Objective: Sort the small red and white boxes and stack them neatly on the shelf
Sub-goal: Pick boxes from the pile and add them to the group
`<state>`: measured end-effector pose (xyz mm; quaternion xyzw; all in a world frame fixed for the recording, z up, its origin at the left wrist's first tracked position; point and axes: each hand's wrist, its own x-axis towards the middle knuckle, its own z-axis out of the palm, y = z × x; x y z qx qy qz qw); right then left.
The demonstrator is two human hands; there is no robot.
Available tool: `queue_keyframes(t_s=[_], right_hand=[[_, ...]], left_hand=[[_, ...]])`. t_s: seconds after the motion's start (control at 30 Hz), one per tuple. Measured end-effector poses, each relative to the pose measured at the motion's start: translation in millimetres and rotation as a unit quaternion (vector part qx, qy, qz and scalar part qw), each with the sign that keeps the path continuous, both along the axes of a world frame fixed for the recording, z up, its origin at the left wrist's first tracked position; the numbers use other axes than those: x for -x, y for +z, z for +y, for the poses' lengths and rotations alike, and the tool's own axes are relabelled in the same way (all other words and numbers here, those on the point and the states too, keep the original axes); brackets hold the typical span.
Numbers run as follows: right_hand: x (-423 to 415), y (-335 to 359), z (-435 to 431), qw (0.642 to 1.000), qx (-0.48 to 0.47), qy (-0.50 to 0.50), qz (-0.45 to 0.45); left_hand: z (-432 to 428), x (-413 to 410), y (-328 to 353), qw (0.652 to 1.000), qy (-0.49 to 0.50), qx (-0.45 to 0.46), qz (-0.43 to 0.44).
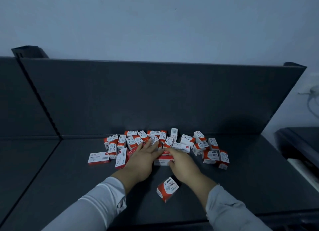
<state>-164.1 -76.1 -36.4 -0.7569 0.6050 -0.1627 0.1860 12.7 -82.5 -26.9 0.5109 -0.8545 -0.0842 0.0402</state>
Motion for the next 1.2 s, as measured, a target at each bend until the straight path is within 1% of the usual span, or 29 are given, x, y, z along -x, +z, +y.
queue_keyframes(t_s=[0.13,0.23,0.37,0.43,0.5,0.6,0.7,0.77,0.83,0.87,0.93,0.97,1.0,1.13,1.2], right_hand=[[1.5,-3.0,0.2,0.999,-0.005,-0.021,-0.030],[6.5,-1.0,-0.3,0.998,-0.007,-0.035,-0.044],[11.1,0.4,-0.1,0.997,-0.033,-0.025,-0.062],[15.2,1.2,0.9,0.993,-0.061,-0.029,-0.094],[18.6,2.4,1.8,0.983,-0.094,-0.039,-0.152],[20.6,3.5,1.6,0.955,-0.164,-0.060,-0.239],[19.6,-0.9,0.3,0.941,-0.209,-0.071,-0.256],[17.1,-4.1,-0.9,0.944,-0.211,-0.073,-0.242],[13.6,-3.1,-1.3,0.960,-0.179,-0.060,-0.206],[12.6,-0.8,-1.6,0.972,-0.142,-0.057,-0.177],[14.0,5.0,-5.3,0.990,-0.034,-0.077,-0.111],[16.6,6.1,-8.6,0.993,0.011,-0.089,-0.076],[19.6,6.7,-11.6,0.994,0.032,-0.093,-0.041],[28.0,5.4,-14.4,0.993,-0.015,-0.058,0.106],[32.0,6.0,-12.4,0.991,-0.011,-0.034,0.128]], left_hand=[[1.7,-1.8,-3.7,1.000,-0.016,0.013,-0.014],[2.6,4.9,-4.9,0.999,-0.029,0.018,-0.006],[1.0,14.0,-6.6,0.997,-0.029,0.057,0.036],[1.6,15.3,-8.0,0.995,-0.039,0.070,0.061],[1.9,15.7,-8.7,0.992,-0.052,0.064,0.094],[-0.9,13.3,-9.9,0.989,-0.042,0.034,0.137],[-0.8,9.3,-11.6,0.987,-0.045,0.002,0.155],[0.0,7.1,-10.5,0.989,-0.046,-0.013,0.138],[-1.5,5.0,-8.9,0.994,-0.045,-0.026,0.100],[-2.3,4.3,-8.4,0.996,-0.045,-0.034,0.074],[-3.3,3.2,-7.5,0.998,-0.043,-0.043,0.034],[-3.5,2.9,-7.5,0.998,-0.041,-0.046,0.024],[-3.6,2.8,-7.4,0.998,-0.039,-0.049,0.018],[-4.4,1.0,-5.5,0.997,-0.041,-0.062,0.010],[-4.3,-1.6,-3.5,0.997,-0.042,-0.064,0.016]])
